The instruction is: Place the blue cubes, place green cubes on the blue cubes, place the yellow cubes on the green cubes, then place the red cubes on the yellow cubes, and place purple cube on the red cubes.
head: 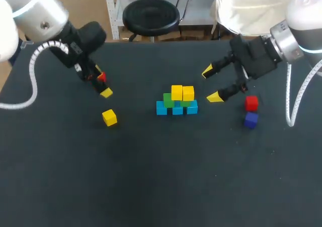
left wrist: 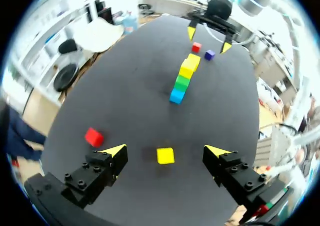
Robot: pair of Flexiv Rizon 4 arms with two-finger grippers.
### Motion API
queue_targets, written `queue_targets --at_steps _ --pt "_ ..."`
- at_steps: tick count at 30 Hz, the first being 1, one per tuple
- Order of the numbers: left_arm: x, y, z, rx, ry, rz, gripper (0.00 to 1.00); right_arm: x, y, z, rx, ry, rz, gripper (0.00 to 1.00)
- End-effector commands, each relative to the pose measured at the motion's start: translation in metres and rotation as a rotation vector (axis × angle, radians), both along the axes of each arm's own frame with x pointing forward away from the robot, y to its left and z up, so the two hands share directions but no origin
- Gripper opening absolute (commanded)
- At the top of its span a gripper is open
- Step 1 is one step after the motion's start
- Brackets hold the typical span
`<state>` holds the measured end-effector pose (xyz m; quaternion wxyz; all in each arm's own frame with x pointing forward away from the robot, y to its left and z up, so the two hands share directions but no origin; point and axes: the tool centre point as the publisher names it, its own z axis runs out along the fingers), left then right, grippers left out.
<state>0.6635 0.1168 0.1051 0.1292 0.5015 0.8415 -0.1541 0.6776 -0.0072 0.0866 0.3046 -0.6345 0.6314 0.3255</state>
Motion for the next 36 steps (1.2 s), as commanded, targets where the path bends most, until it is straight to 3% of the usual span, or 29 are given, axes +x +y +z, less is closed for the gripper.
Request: queue_targets --at_steps 1,6,19,21,23,25,29,36 --pt "-0.032 0.0 -0.017 0.013 -0.072 0.096 1.0 -0.001 0.0 0.0 0.002 -0.001 0.0 1.0" --pt "-0.036 -0.002 -0.039 0.049 0.01 0.121 1.0 -0.001 0.0 0.0 0.002 -0.001 0.0 1.0" --pt "-0.036 -0.002 -0.039 0.049 0.01 0.121 1.0 -0.001 0.0 0.0 0.002 -0.001 0.0 1.0" --pt "-0.035 0.001 -0.045 0.033 -0.059 0.106 1.0 -0.001 0.0 0.0 0.002 -0.001 0.0 1.0" --pt "-0.035 0.006 -0.054 -0.036 -0.051 0.12 1.0 -0.001 0.0 0.0 0.002 -0.001 0.0 1.0" --pt "-0.036 0.009 -0.06 -0.042 -0.102 0.111 1.0 -0.001 0.0 0.0 0.002 -0.001 0.0 1.0" --pt "-0.032 0.018 -0.073 -0.121 -0.067 0.152 1.0 -0.001 0.0 0.0 0.002 -0.001 0.0 1.0" --pt "-0.03 0.027 -0.072 -0.182 -0.098 0.162 1.0 -0.001 0.0 0.0 0.002 -0.001 0.0 1.0"
